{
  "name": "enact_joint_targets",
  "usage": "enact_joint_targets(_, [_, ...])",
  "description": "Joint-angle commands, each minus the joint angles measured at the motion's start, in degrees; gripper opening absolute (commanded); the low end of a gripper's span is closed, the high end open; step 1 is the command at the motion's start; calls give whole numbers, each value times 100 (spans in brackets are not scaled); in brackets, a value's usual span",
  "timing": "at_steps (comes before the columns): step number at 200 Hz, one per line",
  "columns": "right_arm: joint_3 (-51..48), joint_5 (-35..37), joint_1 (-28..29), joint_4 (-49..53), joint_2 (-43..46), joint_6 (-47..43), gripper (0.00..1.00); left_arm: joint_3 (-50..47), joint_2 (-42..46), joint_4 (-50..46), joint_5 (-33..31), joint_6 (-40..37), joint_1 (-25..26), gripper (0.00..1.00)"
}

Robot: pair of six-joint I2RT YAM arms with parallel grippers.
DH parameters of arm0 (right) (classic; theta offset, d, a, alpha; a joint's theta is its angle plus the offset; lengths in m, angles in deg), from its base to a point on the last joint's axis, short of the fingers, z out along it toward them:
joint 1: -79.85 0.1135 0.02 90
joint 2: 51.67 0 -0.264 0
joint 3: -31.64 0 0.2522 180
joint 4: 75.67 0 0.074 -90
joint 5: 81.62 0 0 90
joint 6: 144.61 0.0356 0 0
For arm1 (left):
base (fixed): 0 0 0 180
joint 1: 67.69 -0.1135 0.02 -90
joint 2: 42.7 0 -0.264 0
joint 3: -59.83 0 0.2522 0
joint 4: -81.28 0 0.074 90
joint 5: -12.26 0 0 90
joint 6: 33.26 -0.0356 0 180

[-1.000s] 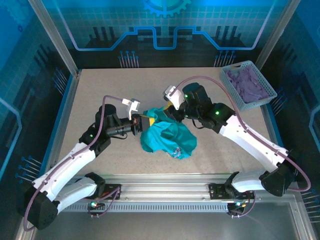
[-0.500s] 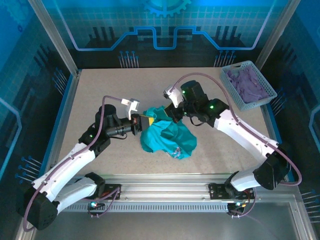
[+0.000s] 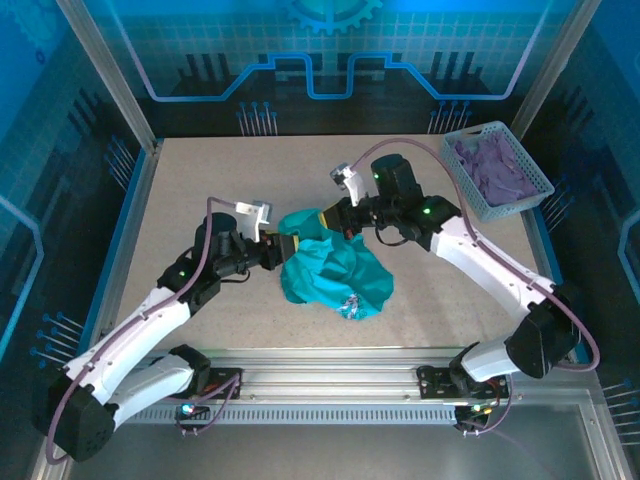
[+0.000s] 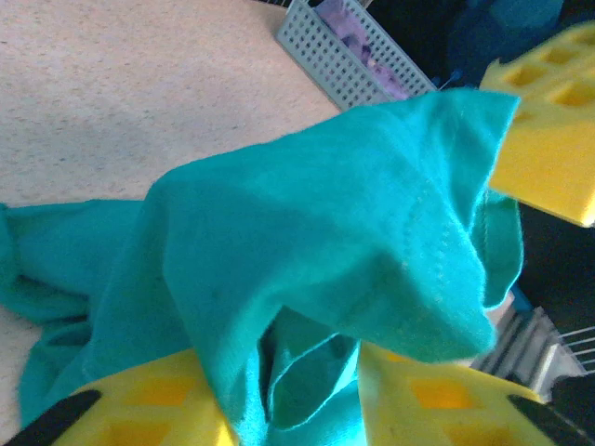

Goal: Fold the inside-out t-shirt

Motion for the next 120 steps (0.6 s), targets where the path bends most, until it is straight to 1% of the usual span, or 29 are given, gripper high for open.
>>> enact_joint_targets(1, [284,-175,72,-103,-180,136,0,-126,349,-284,-264,-191,-38,46])
enact_joint_targets(14, [351,-173,83,-35,-229,86,0,-125,505,-355,-419,-176,-38,52])
enact_joint_targets(28, [418,-135,92,75,-258,19,0,-68,604,-431,-593,-158,-33,56])
enact_joint_targets(46, [462,-127,111,131,-265,-26,0,145,488,-599,-783,-203,-17,62])
enact_joint_targets(66, [491,-151,120,178,-273,-66,0,497,173,-888,-987,-338,62,64])
enact_joint_targets(81, [493,-126,120,208,-284,-105,0,721,19,-1049,-1131,-344,125,65])
enact_joint_targets(120, [561,-43,103,396,-324,-291,0,896,210,-1189,-1510,-477,348,68])
